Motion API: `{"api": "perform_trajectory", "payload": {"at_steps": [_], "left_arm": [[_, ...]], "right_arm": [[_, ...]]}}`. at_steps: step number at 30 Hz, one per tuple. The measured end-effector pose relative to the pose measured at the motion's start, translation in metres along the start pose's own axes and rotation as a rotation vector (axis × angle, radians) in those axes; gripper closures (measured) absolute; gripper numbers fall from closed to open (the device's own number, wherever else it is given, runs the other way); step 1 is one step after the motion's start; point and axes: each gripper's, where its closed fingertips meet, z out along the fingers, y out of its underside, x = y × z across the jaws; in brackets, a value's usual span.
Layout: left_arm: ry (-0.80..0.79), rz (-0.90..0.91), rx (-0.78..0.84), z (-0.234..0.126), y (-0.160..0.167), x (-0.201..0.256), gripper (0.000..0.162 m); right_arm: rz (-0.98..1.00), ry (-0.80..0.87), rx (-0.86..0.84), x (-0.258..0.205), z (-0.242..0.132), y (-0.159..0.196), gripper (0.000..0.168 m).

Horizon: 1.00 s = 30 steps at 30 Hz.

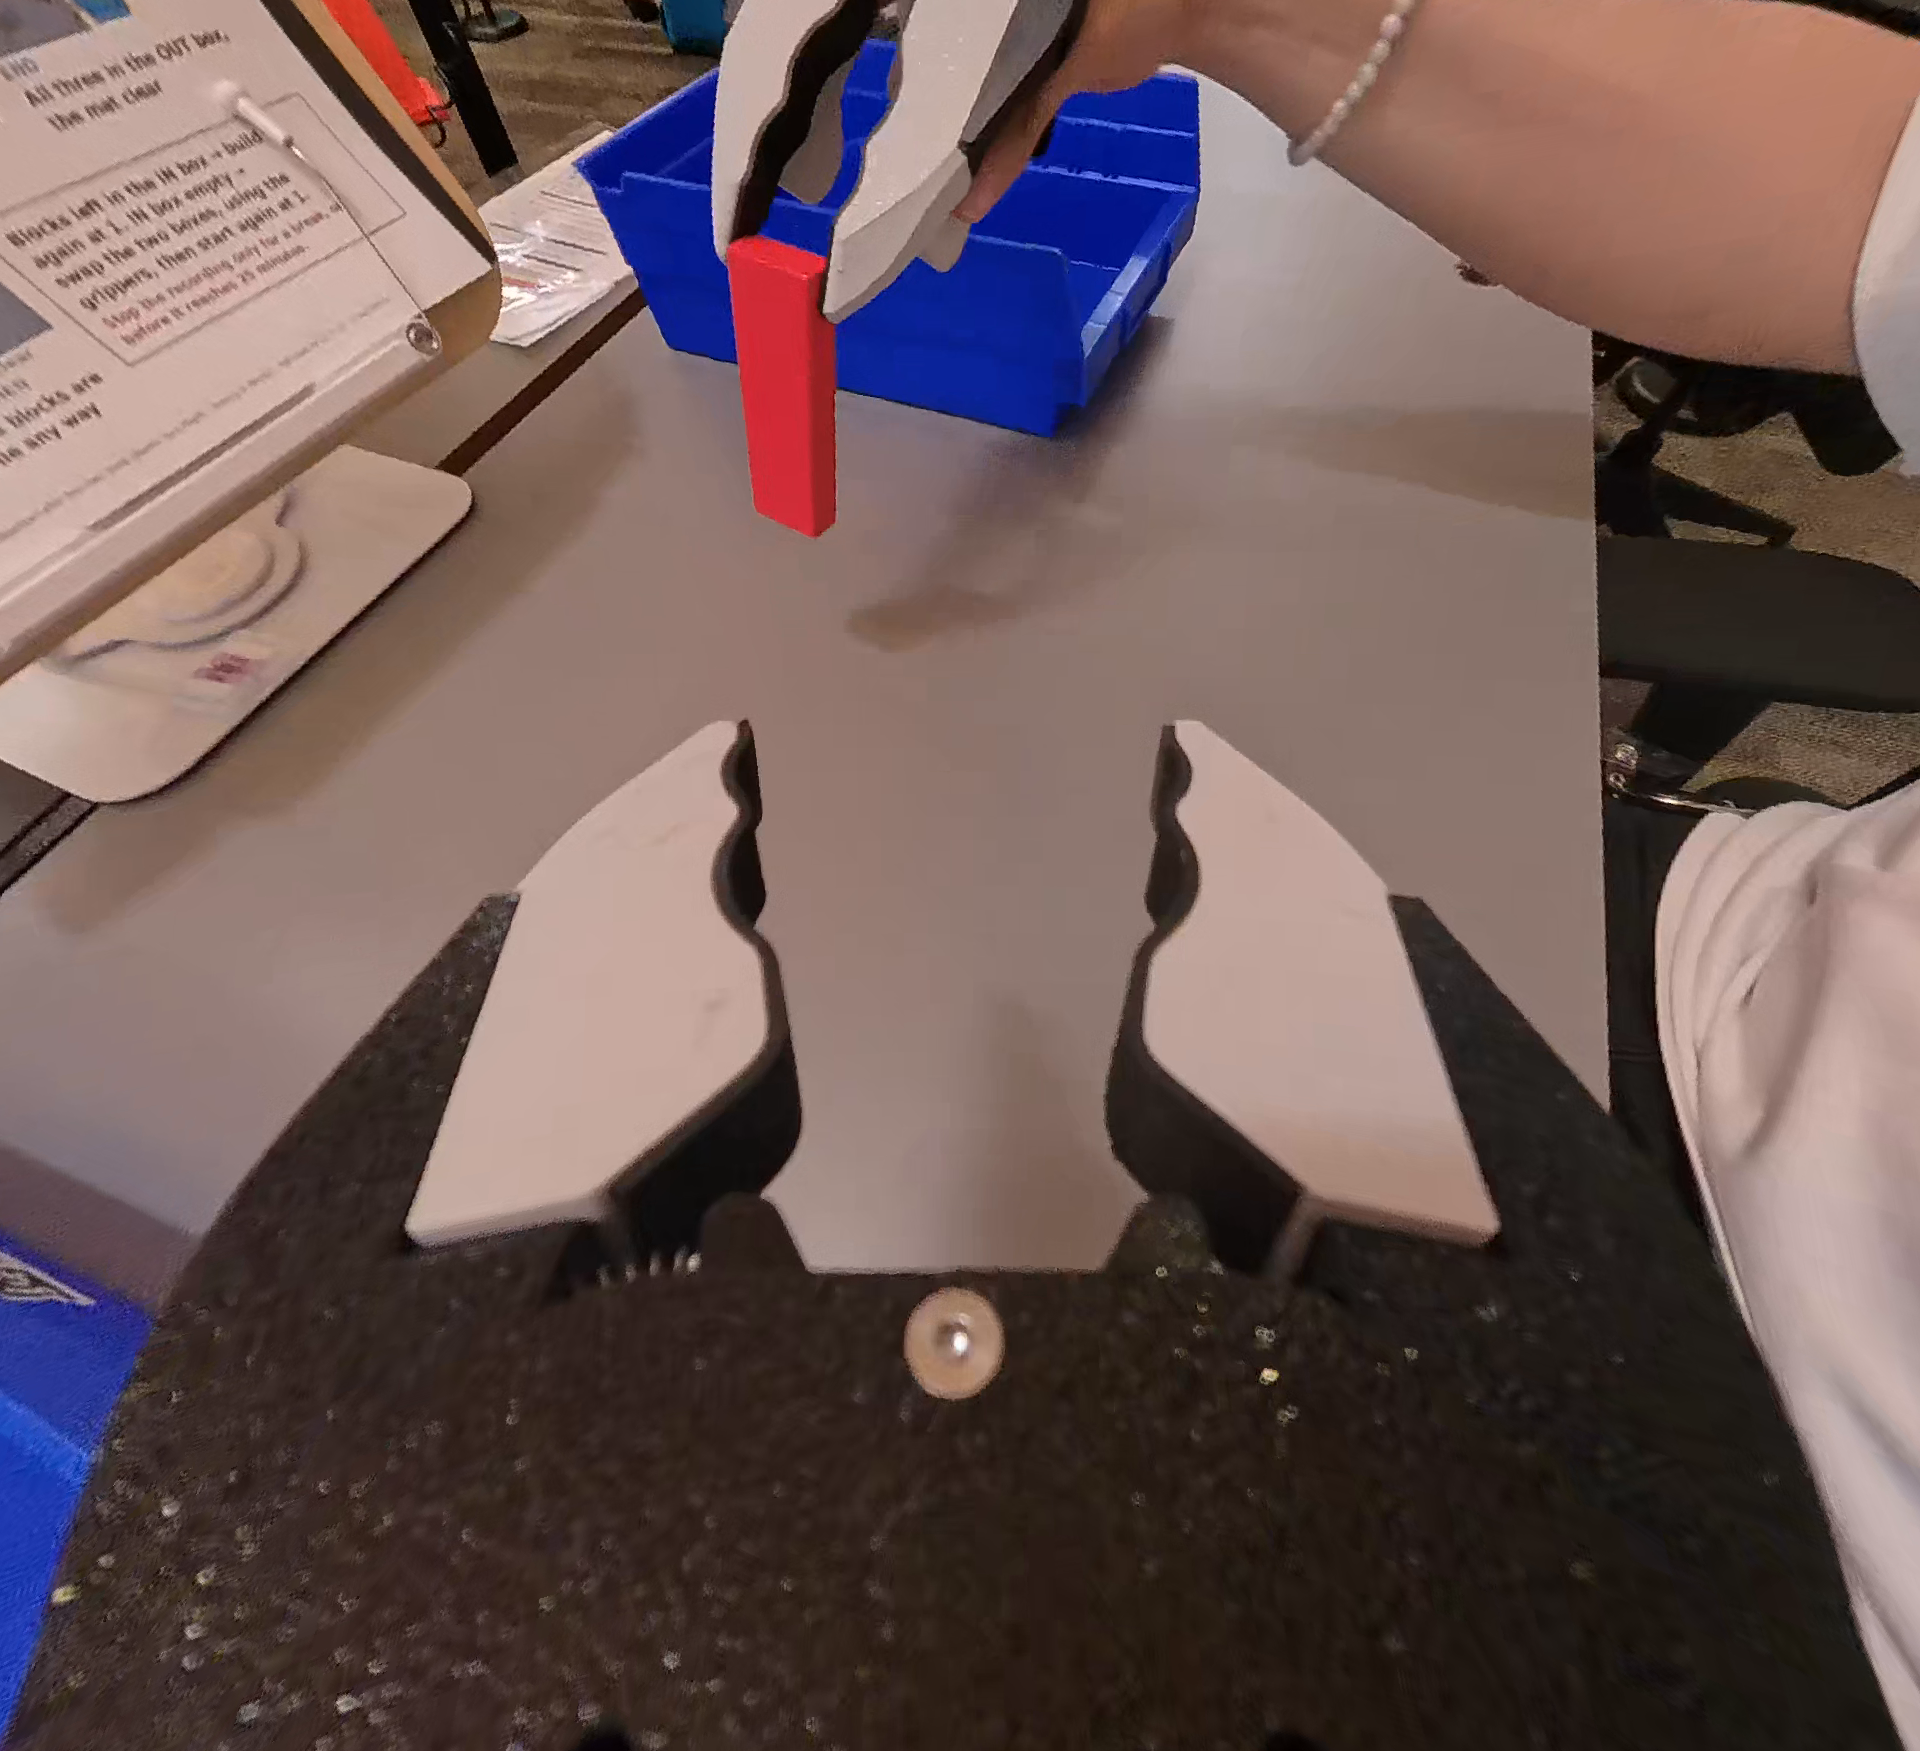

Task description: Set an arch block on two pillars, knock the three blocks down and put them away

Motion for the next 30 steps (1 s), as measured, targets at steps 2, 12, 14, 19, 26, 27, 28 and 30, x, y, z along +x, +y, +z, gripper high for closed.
{"api": "perform_trajectory", "payload": {"at_steps": [2, 12, 14, 19, 26, 27, 28, 30], "left_arm": [[0.001, -0.011, -0.005, 0.000, 0.004, 0.000, 0.090], [0.023, -0.066, -0.002, 0.004, 0.018, 0.001, 0.091], [0.035, -0.074, 0.004, 0.005, 0.019, 0.002, 0.091], [0.049, -0.078, -0.002, 0.007, 0.022, 0.001, 0.091], [0.063, -0.077, -0.006, 0.013, 0.022, 0.001, 0.091], [0.065, -0.078, -0.006, 0.013, 0.022, 0.001, 0.091], [0.067, -0.080, -0.006, 0.014, 0.023, 0.000, 0.091], [0.069, -0.084, -0.007, 0.015, 0.024, 0.001, 0.092]], "right_arm": [[-0.001, -0.021, -0.036, 0.010, 0.003, 0.017, 0.136], [0.008, -0.148, -0.117, 0.026, 0.028, 0.056, 0.136], [-0.008, -0.154, -0.142, 0.025, 0.032, 0.059, 0.136], [-0.003, -0.151, -0.129, 0.024, 0.037, 0.056, 0.136], [0.005, -0.159, -0.127, 0.022, 0.045, 0.055, 0.136], [0.006, -0.160, -0.123, 0.022, 0.047, 0.055, 0.136], [0.010, -0.168, -0.120, 0.021, 0.048, 0.056, 0.136], [0.011, -0.171, -0.118, 0.020, 0.051, 0.057, 0.136]]}}
